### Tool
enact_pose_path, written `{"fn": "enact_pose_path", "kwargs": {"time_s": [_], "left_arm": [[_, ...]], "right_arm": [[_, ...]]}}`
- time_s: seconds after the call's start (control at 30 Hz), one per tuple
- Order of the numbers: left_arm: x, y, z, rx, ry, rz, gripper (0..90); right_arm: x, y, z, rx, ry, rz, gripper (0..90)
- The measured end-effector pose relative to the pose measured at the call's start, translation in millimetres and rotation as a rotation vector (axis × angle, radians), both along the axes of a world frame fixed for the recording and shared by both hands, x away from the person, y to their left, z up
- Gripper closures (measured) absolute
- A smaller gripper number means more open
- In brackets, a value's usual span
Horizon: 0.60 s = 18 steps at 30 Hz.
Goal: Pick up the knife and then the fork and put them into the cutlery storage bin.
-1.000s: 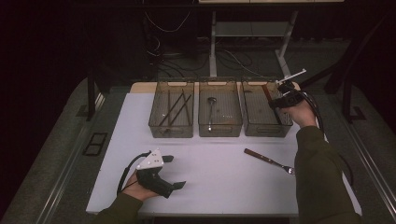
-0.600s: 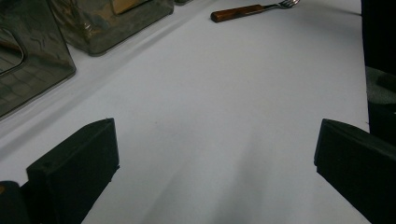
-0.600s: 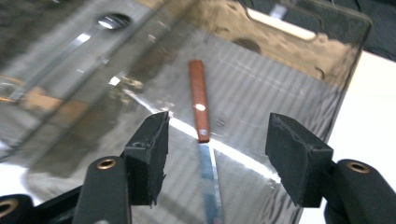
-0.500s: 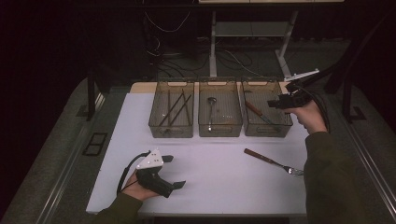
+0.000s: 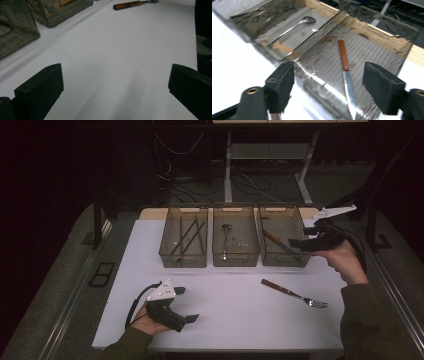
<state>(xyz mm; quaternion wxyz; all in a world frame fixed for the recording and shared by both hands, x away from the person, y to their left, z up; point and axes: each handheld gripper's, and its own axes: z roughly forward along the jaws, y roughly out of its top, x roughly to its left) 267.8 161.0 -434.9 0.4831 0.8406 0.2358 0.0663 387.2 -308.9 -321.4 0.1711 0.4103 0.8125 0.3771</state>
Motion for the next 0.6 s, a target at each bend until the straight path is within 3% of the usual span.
{"fn": "enact_pose_path", "kwargs": {"time_s": [0.27, 0.5, 0.6], "left_arm": [[-0.1, -0.1, -0.2, 0.002, 0.001, 0.002, 0.0], [0.1, -0.4, -0.6, 0.007, 0.003, 0.003, 0.0], [0.1, -0.8, -0.9, 0.007, 0.005, 0.001, 0.0]], "right_arm": [[-27.3, 1.3, -19.2, -0.019, 0.033, 0.040, 21.2], [-46.2, 7.5, -40.1, -0.099, 0.068, 0.096, 23.6], [-52.0, 10.0, -50.6, -0.120, 0.105, 0.124, 27.4]]}}
